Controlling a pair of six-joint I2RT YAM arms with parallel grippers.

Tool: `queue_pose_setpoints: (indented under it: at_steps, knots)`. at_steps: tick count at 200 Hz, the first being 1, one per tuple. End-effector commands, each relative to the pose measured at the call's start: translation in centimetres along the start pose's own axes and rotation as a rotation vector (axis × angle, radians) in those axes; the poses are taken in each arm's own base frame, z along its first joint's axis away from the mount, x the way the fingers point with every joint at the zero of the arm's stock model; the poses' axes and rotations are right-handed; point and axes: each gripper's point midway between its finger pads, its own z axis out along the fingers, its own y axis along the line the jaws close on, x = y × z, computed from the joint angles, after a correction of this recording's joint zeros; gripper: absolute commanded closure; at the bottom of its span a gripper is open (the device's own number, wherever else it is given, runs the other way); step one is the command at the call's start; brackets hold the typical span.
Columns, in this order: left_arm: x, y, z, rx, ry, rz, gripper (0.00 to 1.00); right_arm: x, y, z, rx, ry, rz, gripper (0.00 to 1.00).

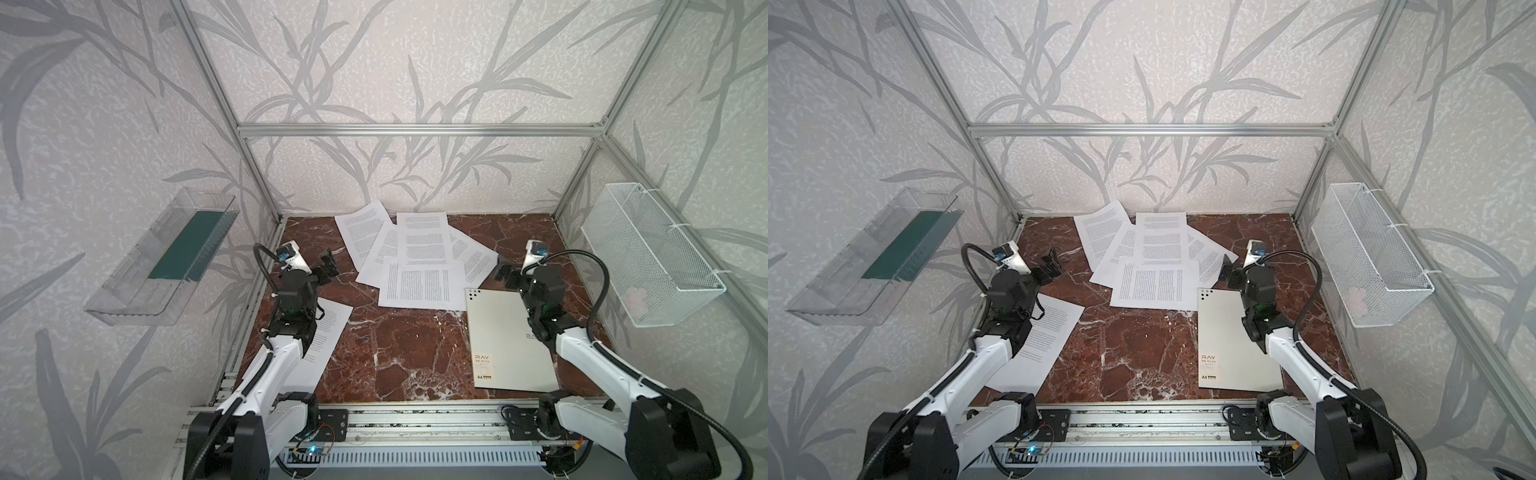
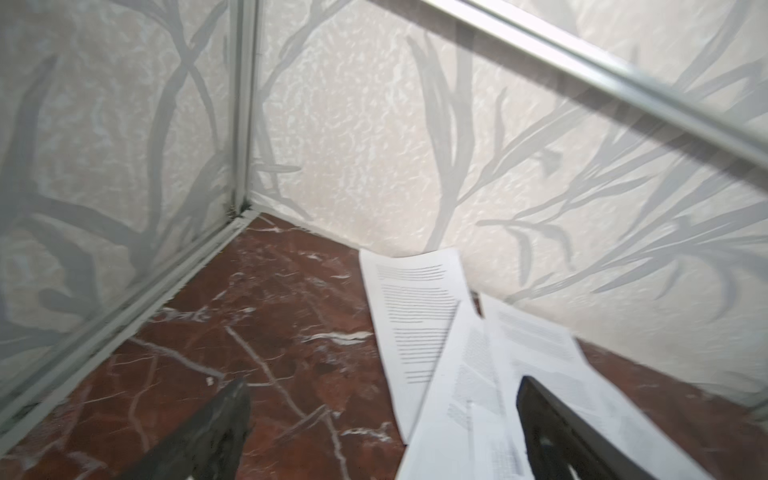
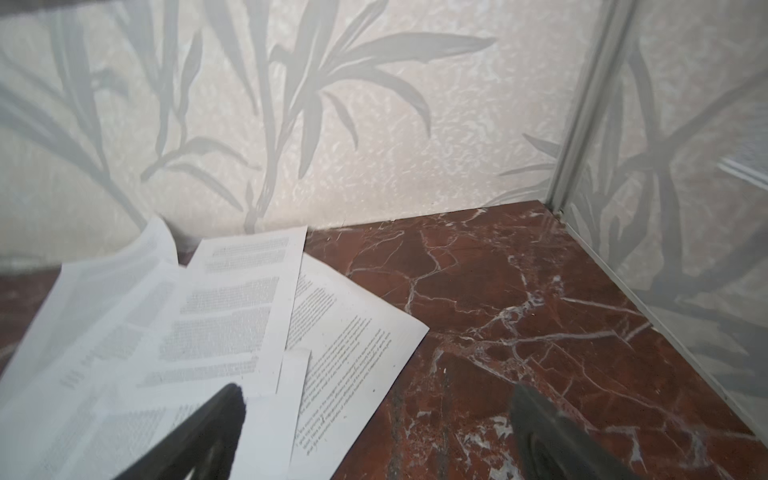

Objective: Put the files into the folder

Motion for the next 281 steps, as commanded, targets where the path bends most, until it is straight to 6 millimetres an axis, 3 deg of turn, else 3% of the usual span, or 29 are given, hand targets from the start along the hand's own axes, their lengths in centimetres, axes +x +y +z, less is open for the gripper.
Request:
queue_pose_setpoints:
  at_steps: [1,8,24,39,57,73,118,145,198,234,281]
  knots:
    - [5.9,-2.7,-0.6,0.125,0.327,-0.318,0.01,4.8,-3.8,-1.1,0.108,0.253,0.258,0.01]
    - [6.8,-3.2,-0.3,0.153,0.365,-0.426,0.01,5.4,-4.1,-1.0,0.063,0.263,0.352,0.01]
    - [7.3,-7.4,-0.4,0.420,0.378,-0.530,0.01,7.4,-5.4,-1.0,-0.022,0.323,0.635,0.01]
    - [10.9,-10.4,-0.7,0.474,0.563,-0.573,0.01,10.2,-6.4,-1.8,-0.029,0.468,0.737,0.01]
    - [15.8,-15.2,-2.4,0.526,0.781,-0.432,0.01,13.4,-7.5,-3.3,0.024,0.583,0.708,0.01]
    - [19.7,-17.7,-4.1,0.512,0.867,-0.290,0.01,15.8,-9.1,-4.4,0.122,0.607,0.675,0.01]
    - [30.0,-22.3,-7.6,0.545,1.120,-0.117,0.01,18.4,-11.8,-7.1,0.300,0.627,0.652,0.01]
    - [34.4,-24.2,-9.4,0.576,1.222,-0.077,0.01,19.3,-12.5,-8.1,0.354,0.663,0.644,0.01]
    - [38.2,-26.2,-10.7,0.567,1.305,-0.045,0.01,20.6,-13.1,-9.2,0.432,0.760,0.642,0.01]
    - [39.8,-27.6,-10.9,0.556,1.346,-0.055,0.04,22.3,-11.6,-8.7,0.364,0.849,0.713,0.01]
    - [41.1,-29.8,-10.0,0.553,1.383,-0.090,0.07,22.7,-10.1,-8.2,0.276,0.876,0.739,0.00]
